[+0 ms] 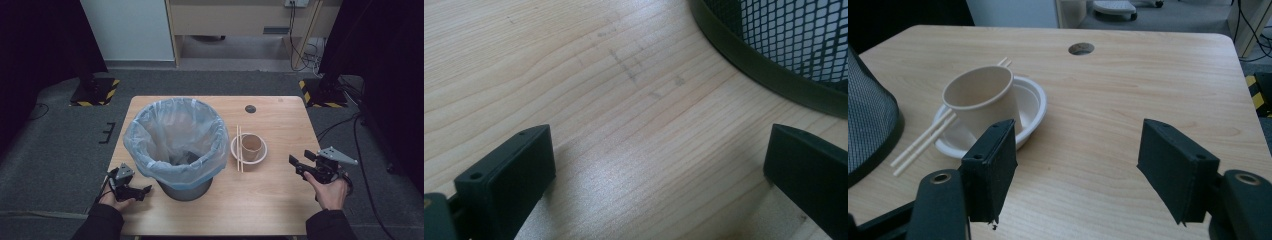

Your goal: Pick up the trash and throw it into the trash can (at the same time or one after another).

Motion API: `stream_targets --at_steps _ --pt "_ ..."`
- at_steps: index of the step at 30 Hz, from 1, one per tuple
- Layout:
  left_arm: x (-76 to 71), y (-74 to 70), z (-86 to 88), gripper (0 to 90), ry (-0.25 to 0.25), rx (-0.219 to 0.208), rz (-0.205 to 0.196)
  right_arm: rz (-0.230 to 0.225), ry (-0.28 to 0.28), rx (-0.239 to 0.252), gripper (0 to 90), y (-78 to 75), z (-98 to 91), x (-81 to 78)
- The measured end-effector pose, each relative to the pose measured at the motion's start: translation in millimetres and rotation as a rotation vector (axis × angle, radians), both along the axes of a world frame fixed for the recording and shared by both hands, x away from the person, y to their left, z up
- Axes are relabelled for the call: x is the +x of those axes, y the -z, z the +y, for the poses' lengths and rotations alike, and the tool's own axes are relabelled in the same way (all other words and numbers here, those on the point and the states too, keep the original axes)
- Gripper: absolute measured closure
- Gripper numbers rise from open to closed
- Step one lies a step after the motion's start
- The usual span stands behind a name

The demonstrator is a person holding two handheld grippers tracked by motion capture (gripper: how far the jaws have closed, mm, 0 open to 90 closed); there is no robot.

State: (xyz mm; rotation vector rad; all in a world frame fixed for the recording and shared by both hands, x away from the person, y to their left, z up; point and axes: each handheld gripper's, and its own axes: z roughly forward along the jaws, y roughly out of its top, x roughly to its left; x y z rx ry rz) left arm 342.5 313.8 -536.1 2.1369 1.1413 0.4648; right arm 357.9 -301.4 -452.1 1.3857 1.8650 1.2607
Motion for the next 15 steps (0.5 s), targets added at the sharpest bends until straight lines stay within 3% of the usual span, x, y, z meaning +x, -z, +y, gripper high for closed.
stream_targets --at_steps 15 --pt "-0.1 0.0 -2.0 0.0 -0.008 0.0 0.001 -0.078 -0.003 0.031 32.9 -31.6 13.0 8.8"
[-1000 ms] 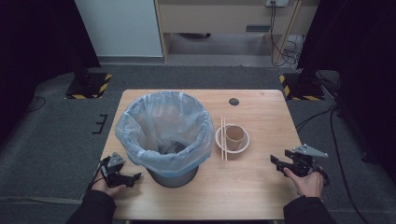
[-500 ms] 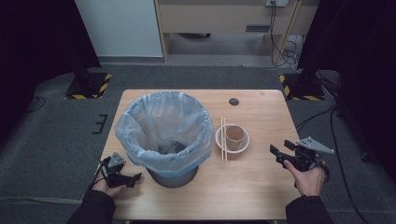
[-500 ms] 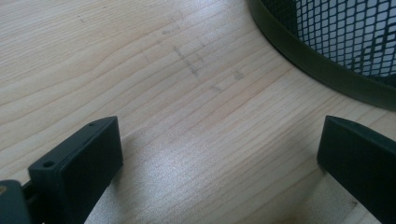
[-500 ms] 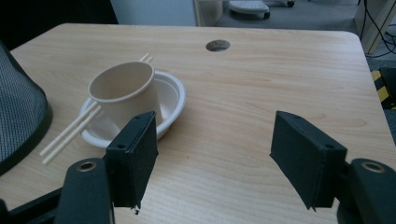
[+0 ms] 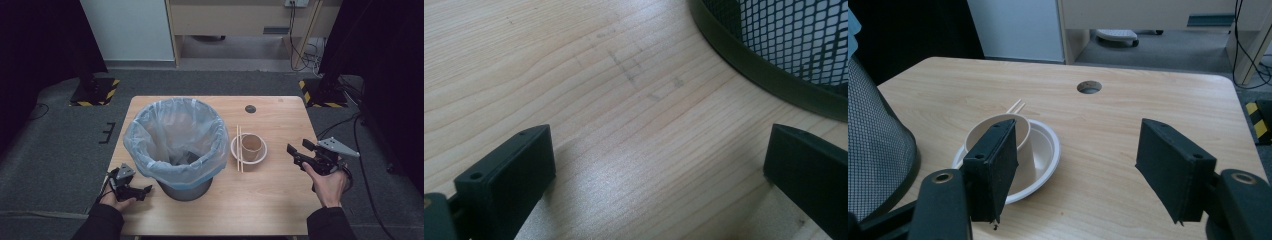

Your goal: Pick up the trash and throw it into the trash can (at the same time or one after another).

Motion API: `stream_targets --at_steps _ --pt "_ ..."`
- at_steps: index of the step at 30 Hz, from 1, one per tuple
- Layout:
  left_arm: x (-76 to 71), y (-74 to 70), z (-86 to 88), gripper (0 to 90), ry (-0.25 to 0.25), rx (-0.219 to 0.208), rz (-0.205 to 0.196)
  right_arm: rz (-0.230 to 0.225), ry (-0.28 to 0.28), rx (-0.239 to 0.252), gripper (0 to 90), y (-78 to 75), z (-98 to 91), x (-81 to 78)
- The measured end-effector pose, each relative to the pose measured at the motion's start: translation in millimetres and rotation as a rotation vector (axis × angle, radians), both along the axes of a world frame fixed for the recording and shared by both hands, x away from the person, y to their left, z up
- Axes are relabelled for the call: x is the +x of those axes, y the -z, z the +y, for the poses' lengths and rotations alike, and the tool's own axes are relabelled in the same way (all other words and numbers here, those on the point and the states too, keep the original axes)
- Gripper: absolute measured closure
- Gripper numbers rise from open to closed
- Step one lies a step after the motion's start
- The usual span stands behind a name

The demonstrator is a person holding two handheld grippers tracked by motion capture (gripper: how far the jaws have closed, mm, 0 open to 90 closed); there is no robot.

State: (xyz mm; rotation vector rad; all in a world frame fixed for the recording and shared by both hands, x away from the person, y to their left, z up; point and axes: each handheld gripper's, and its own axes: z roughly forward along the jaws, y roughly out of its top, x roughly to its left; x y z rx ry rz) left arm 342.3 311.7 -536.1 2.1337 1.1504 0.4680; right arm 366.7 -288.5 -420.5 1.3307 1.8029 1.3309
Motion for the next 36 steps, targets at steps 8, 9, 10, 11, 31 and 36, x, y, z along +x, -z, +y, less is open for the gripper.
stream_targets --at_steps 8,9,10,11,31,36 --pt "-0.1 0.0 -0.3 0.0 -0.001 0.0 -0.001 -0.045 0.001 0.005 34.5 -14.1 6.0 7.4" --pt "-0.1 0.1 -0.3 0.0 -0.001 0.0 -0.001 -0.045 -0.002 0.007 34.5 -15.3 7.6 8.8" --pt "-0.1 0.1 -0.4 0.0 -0.001 0.0 -0.001 -0.052 -0.003 0.004 34.6 -16.3 9.2 10.4" --pt "-0.1 0.1 -0.4 0.0 -0.002 0.0 -0.001 -0.052 -0.006 0.0 34.6 -17.2 10.9 12.2" --pt "-0.1 0.1 -0.4 0.0 -0.002 0.0 -0.001 -0.027 -0.058 -0.087 37.6 -15.3 45.7 51.4" --pt "-0.1 0.0 -0.4 0.0 -0.002 0.0 -0.001 -0.004 -0.073 -0.083 40.1 -3.2 54.4 61.8"
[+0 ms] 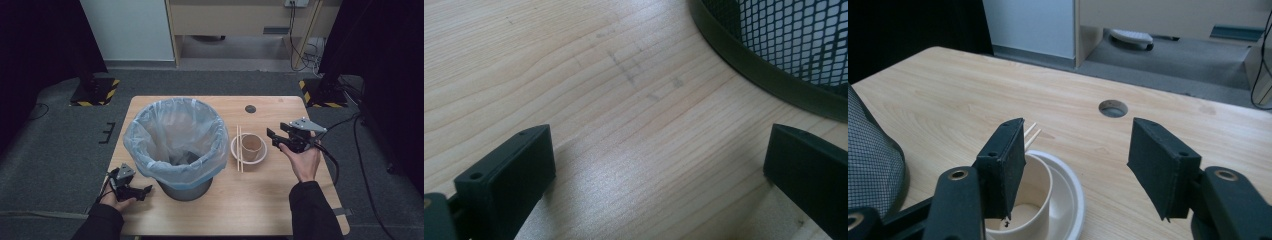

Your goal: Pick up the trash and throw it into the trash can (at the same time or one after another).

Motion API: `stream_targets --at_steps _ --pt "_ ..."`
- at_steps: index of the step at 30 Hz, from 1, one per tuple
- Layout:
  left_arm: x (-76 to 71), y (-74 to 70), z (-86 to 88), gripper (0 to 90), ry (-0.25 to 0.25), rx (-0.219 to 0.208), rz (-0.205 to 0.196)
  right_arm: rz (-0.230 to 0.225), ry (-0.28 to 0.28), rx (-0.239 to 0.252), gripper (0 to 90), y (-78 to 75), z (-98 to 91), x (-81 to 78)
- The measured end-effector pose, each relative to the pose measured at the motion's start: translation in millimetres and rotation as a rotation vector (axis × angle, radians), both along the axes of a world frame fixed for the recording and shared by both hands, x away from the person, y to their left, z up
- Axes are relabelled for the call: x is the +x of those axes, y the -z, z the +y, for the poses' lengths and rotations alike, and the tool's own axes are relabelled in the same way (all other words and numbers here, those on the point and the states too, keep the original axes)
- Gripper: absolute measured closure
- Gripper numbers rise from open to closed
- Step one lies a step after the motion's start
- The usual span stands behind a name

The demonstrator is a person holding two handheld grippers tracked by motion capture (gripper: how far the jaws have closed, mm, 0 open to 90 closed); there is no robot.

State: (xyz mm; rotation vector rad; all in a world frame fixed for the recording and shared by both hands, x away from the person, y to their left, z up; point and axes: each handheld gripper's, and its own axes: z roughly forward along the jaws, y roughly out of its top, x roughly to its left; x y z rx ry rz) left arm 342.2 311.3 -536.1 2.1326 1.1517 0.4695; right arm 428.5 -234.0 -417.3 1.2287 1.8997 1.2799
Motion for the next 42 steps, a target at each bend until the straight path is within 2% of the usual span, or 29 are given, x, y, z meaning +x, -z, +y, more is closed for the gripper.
stream_targets --at_steps 9,10,20,30,42 --pt "0.0 0.0 0.0 0.0 0.0 0.0 0.0 0.054 -0.011 -0.025 46.3 22.0 10.4 12.3" --pt "0.0 0.0 0.0 0.0 0.0 0.0 0.0 0.075 -0.017 -0.037 47.7 26.5 12.8 14.8" --pt "0.0 0.0 0.0 0.0 0.0 0.0 0.0 0.162 -0.036 -0.036 56.6 45.6 22.1 26.2" --pt "0.2 0.0 -0.1 0.0 0.002 0.0 0.0 0.226 -0.045 -0.054 64.4 54.3 29.4 33.0" --pt "0.2 0.0 -0.2 0.0 0.002 -0.001 0.0 0.274 -0.031 -0.064 72.5 59.3 33.9 34.4"
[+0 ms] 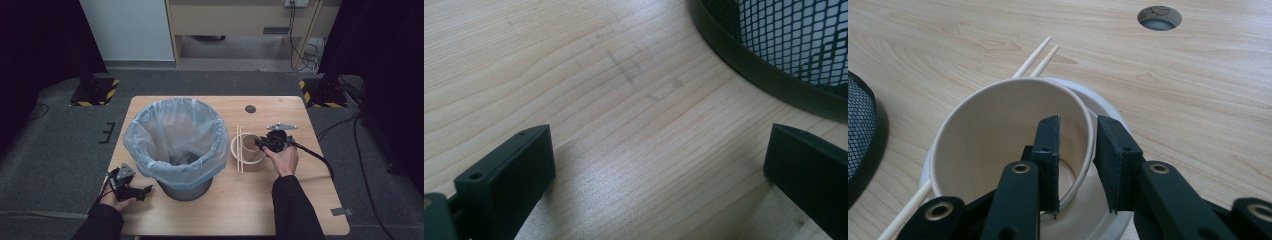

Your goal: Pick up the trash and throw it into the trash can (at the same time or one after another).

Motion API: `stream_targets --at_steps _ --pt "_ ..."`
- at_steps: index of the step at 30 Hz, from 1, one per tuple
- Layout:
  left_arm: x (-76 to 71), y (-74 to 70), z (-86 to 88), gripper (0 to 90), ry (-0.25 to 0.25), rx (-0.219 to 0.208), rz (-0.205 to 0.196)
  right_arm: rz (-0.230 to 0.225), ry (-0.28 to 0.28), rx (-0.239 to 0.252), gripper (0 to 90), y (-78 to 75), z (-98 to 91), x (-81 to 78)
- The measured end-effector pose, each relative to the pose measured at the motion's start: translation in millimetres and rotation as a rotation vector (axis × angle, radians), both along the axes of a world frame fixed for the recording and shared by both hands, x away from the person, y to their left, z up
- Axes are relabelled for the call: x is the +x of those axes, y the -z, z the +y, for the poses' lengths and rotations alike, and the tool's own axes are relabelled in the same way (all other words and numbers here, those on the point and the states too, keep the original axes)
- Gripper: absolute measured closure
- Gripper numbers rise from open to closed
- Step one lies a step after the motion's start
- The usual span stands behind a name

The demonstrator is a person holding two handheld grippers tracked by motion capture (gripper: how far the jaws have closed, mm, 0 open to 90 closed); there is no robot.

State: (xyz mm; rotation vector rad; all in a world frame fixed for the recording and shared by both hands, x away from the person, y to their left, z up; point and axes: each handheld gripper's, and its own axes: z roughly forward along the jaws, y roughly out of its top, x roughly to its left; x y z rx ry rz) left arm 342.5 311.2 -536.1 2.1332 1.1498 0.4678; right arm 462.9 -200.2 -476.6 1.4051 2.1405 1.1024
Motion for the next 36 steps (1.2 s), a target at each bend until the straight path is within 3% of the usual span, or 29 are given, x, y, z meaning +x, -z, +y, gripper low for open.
stream_targets --at_steps 11,36 --pt "0.1 0.0 -0.1 0.0 0.001 0.0 0.0 0.004 0.013 0.014 83.1 -1.9 -1.1 0.4" --pt "0.3 0.1 -0.2 0.0 0.003 -0.002 -0.001 -0.024 0.032 0.077 85.0 -14.2 -9.3 -2.5"
